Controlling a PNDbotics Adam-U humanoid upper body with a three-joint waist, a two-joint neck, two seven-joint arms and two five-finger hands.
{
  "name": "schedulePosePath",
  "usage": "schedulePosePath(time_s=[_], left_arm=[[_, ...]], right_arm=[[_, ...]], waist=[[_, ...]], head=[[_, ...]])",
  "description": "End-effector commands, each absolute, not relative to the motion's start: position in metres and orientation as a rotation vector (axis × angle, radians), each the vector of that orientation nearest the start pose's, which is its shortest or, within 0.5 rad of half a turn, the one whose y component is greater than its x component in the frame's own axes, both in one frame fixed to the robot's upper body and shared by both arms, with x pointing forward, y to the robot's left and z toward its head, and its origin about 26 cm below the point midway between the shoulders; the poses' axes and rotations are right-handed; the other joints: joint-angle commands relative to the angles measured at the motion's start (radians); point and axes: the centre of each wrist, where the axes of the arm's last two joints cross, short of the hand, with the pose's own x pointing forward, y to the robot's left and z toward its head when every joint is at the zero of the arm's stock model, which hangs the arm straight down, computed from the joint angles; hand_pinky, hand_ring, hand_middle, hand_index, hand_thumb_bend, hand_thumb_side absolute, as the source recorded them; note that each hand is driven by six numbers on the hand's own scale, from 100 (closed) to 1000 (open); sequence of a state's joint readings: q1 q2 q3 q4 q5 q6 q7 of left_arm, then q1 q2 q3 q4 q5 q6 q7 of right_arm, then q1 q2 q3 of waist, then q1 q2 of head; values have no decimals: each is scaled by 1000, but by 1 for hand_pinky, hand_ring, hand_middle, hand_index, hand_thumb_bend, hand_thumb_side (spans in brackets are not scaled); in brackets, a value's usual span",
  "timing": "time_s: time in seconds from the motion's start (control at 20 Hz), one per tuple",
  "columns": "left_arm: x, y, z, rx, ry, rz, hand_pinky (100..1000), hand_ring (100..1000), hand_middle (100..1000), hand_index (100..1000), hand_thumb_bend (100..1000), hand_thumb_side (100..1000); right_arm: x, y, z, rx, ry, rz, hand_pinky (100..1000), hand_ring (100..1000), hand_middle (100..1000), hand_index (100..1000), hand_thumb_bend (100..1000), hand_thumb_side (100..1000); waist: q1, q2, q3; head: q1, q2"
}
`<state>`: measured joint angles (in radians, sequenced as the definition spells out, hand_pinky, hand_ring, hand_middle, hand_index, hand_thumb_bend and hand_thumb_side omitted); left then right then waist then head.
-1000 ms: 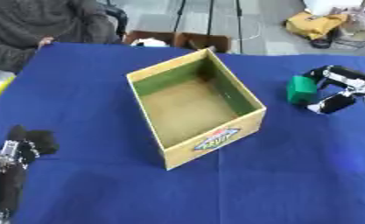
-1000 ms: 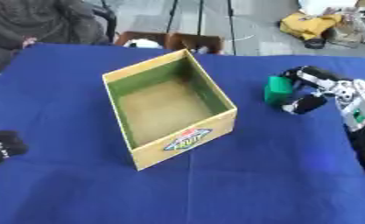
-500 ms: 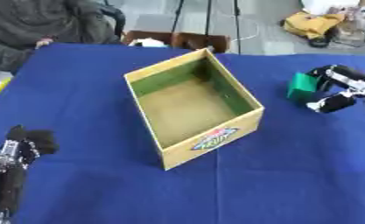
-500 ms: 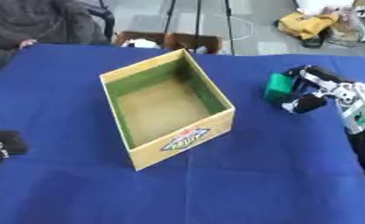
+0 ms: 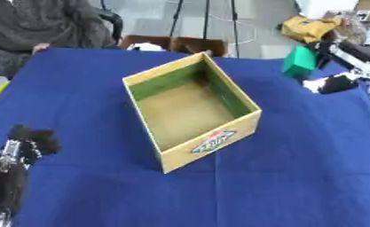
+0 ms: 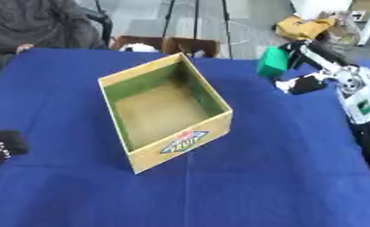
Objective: Pick up objects on the table and place them in the box.
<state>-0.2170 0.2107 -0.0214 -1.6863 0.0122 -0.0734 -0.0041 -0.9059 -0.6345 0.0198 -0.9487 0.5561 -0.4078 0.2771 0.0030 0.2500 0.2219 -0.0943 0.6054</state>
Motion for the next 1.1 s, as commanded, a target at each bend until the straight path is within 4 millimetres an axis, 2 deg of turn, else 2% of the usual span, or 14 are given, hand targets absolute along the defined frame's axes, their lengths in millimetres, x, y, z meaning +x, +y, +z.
schedulePosePath(time_s=[0.05, 0.3, 0.4, 0.55, 0.8, 0.95, 1.1], left_arm=[[324, 261, 95, 81, -1975, -255, 675, 598, 555, 680, 415, 997], [324, 260, 94, 72, -1970, -258, 675, 598, 555, 680, 415, 999], [324, 258, 94, 67, -1970, -261, 675, 598, 555, 680, 415, 998], [324, 257, 94, 61, -1972, -263, 676, 597, 555, 680, 415, 998], [325, 254, 94, 47, -1972, -267, 676, 597, 554, 679, 416, 1000], [325, 252, 94, 42, -1974, -269, 676, 597, 554, 679, 416, 1000], [325, 252, 94, 41, -1973, -268, 676, 597, 554, 679, 416, 1000]], right_arm=[[455, -354, 274, -826, -1911, 1287, 614, 627, 302, 423, 100, 199], [462, -301, 290, -732, -1991, 1422, 617, 635, 308, 428, 100, 192], [466, -283, 288, -700, -1983, 1481, 619, 638, 309, 430, 100, 170], [473, -259, 276, -635, -1961, 1550, 620, 640, 312, 432, 100, 194], [483, -232, 248, -589, -1849, 1665, 627, 656, 324, 444, 100, 207], [487, -224, 231, -579, -1793, 1703, 631, 664, 334, 452, 100, 215], [488, -219, 222, -586, -1760, 1749, 645, 690, 369, 482, 100, 260]], waist=[[-1, -24, 3], [-3, -26, 10], [-2, -25, 15], [-1, -22, 25], [0, -17, 37], [1, -15, 42], [0, -13, 42]], head=[[-5, 3], [-13, 10], [-17, 10], [-23, 10], [-32, 12], [-36, 11], [-37, 11]])
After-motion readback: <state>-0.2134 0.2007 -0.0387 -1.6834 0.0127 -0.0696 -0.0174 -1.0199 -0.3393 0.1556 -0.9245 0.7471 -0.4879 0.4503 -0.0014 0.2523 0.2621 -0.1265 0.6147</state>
